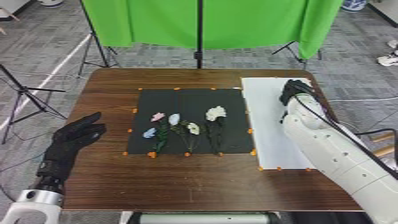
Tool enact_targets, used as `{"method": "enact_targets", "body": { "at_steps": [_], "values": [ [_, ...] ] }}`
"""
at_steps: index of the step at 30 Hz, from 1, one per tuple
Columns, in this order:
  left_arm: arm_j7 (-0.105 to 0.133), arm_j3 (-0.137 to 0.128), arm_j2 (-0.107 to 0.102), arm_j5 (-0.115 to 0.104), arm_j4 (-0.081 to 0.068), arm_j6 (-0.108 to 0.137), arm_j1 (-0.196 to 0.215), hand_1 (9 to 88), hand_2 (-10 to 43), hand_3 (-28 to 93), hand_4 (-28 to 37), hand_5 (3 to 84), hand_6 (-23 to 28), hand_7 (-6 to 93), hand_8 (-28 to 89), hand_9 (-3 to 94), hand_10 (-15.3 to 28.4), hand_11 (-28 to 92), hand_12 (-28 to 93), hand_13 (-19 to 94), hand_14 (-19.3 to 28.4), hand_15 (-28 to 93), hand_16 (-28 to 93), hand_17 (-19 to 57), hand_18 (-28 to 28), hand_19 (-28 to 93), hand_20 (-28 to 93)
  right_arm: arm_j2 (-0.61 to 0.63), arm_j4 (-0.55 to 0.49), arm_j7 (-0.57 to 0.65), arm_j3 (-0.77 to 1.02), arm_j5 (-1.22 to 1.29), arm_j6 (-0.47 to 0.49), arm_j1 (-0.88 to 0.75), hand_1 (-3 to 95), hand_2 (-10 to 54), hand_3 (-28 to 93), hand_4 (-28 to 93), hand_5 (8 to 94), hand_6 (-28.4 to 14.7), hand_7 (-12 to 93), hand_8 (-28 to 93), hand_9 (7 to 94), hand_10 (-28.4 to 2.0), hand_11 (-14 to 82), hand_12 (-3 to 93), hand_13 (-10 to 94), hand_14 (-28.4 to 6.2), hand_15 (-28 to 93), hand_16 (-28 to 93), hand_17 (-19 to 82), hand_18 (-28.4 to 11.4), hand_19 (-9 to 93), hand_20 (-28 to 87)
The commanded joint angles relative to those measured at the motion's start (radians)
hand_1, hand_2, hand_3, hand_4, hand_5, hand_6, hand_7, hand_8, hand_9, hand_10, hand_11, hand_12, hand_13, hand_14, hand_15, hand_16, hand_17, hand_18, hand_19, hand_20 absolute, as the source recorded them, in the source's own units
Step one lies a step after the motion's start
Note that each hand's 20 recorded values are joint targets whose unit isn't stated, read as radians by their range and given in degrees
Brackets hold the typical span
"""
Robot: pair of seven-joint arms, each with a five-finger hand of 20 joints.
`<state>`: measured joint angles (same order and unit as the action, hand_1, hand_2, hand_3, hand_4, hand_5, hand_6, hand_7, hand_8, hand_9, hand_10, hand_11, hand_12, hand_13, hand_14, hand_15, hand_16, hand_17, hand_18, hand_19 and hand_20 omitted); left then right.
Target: Arrange flowers
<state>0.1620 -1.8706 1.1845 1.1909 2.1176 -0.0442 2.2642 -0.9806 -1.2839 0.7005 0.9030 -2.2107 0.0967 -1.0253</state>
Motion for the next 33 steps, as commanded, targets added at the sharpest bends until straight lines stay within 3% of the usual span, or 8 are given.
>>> {"method": "enact_targets", "body": {
  "at_steps": [1,4,8,17,21,33],
  "values": [
    [-0.005,0.001,0.012,0.006,-0.006,-0.009,0.007,40.3,-5.4,67,-4.7,42.7,5.3,8.7,-6,45.5,13.2,17,13,39,16.9,18,-1,10.1,12.3,10,19,0.021,0.042,-0.019,-0.055,-0.049,-0.215,-0.021,65.6,-9.5,59,-19,61.4,-2.2,27,6,68.4,-13.9,12.0,37.2,80,-4.4,69,28,55,-16.0,93,52],
    [-0.005,0.000,0.013,0.005,-0.006,-0.009,0.008,40.3,-5.3,67,-4.6,42.6,5.2,8.7,-6,45.4,13.1,17,13,39,16.8,18,-1,10.1,12.3,10,19,0.025,0.046,-0.033,-0.063,-0.052,-0.272,-0.027,69.6,-9.5,57,-19,67.8,-2.1,34,11,76.3,-12.1,14.0,44.8,82,-3.3,69,28,58,-14.6,93,53],
    [-0.005,-0.002,0.015,0.006,-0.002,-0.007,0.012,40.4,-5.3,67,-4.6,42.6,5.2,8.8,-6,45.4,13.2,17,13,39,16.8,18,-1,10.0,12.3,10,19,0.037,0.007,-0.034,-0.036,-0.049,-0.293,-0.044,70.5,-9.5,56,-18,70.9,-2.0,36,10,79.3,-11.0,16.1,46.4,85,-2.4,68,29,60,-13.9,93,55],
    [-0.011,-0.017,0.014,0.006,0.008,-0.006,0.028,40.3,-5.3,67,-4.6,42.6,5.2,8.8,-6,45.3,13.3,17,13,39,16.9,18,-1,9.8,12.3,10,19,0.087,-0.397,-0.042,0.154,0.042,-0.219,-0.237,69.8,-9.5,57,-17,71.3,-2.2,37,10,79.8,-10.9,16.2,46.9,85,-2.1,68,30,61,-13.7,93,56],
    [-0.010,-0.019,0.014,0.007,0.011,-0.006,0.028,40.2,-5.4,67,-4.6,42.6,5.2,8.7,-6,45.3,13.2,17,13,39,16.8,18,-1,9.8,12.3,10,19,0.062,-0.522,-0.063,0.173,0.083,-0.170,-0.323,69.9,-9.5,56,-16,71.2,-2.4,37,10,79.8,-11.3,15.8,47.0,85,-2.2,68,30,61,-13.6,93,56],
    [-0.022,-0.021,0.006,0.003,0.004,-0.034,0.018,39.5,-5.8,67,-4.5,42.3,5.1,8.6,-6,45.2,13.3,17,13,38,16.9,17,-1,9.6,12.4,10,19,-0.026,-0.621,-0.081,0.131,0.099,-0.101,-0.439,69.6,-9.5,55,-14,71.2,-2.9,35,12,80.0,-11.8,15.3,47.4,85,-2.3,68,31,62,-13.7,93,56]
  ]
}}
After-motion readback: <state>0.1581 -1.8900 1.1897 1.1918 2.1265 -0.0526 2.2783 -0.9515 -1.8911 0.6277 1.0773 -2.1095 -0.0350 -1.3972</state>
